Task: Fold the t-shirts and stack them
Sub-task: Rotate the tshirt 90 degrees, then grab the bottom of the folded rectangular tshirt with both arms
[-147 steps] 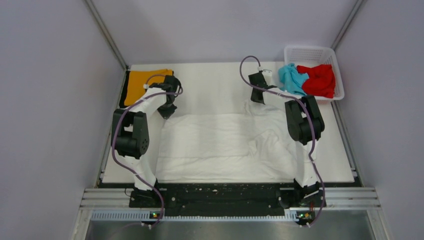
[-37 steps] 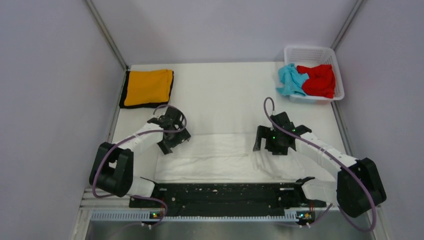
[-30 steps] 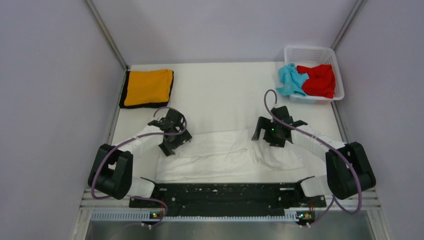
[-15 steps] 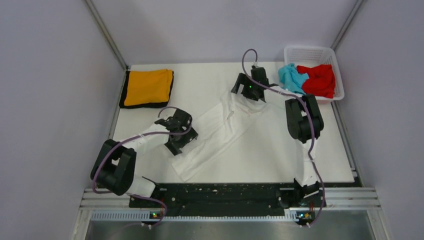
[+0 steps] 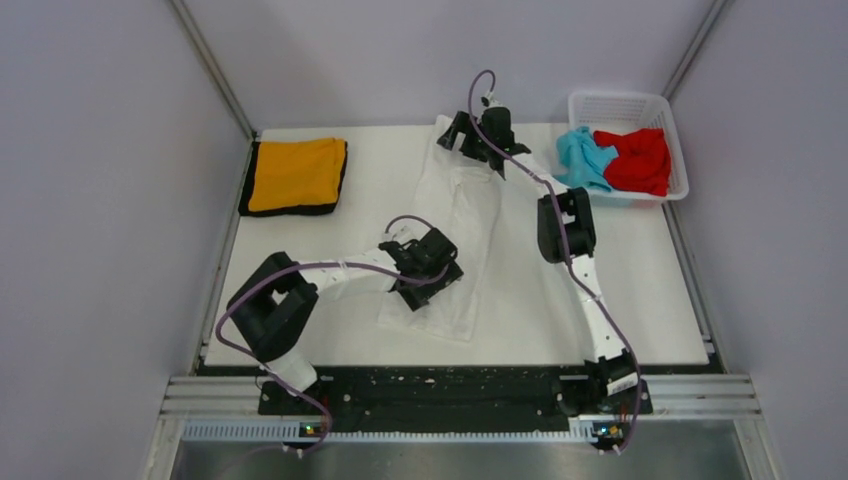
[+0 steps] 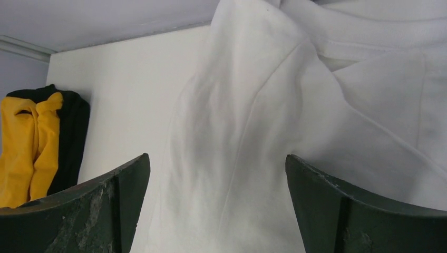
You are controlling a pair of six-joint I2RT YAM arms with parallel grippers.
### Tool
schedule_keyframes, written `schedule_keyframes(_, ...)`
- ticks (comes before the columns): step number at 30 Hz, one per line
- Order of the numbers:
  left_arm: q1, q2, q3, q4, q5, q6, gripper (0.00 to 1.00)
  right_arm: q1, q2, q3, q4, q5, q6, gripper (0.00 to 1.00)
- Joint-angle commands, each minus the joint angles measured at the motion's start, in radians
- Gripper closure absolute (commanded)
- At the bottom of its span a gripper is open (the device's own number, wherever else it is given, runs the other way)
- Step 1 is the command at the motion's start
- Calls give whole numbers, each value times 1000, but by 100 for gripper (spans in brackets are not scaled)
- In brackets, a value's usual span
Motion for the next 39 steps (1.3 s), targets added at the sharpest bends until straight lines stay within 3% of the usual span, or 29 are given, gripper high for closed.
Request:
schedule_keyframes(1, -37, 40, 83, 53, -34, -45, 1, 43, 41, 65, -2, -42, -5, 1)
schedule_keyframes(6, -67, 10, 190, -51, -113, 25, 1, 58, -30, 165, -49, -22, -106, 1)
schedule_keyframes(9, -77, -75, 220, -158, -213, 95, 1, 54, -155, 140, -107, 78, -198, 1)
schedule_keyframes(12, -59, -196, 166, -226, -284, 172, 1, 53, -292, 117, -224, 152, -291, 1)
schedule_keyframes(14, -3, -303, 69, -230, -254, 222, 1, 52, -418, 57, -361, 241, -317, 1)
schedule_keyframes(17, 157, -473, -120, -147, -59, 365, 1, 50, -642, -243, -465, 337, -298, 1)
schedule_keyframes(20, 291, -599, -266, -123, 109, 456, 1, 71, -880, -668, -464, 312, -197, 1)
schedule_keyframes(27, 314, -633, -400, -121, 274, 547, 9, 290, -1250, -1303, -444, 271, -7, 2)
schedule_keyframes(32, 319, -596, -436, -93, 275, 572, 25, 406, -1386, -1573, -275, 168, 190, 4)
schedule_keyframes(39, 329, -544, -487, 15, 253, 579, 37, 510, -1419, -1633, -267, 174, 309, 5)
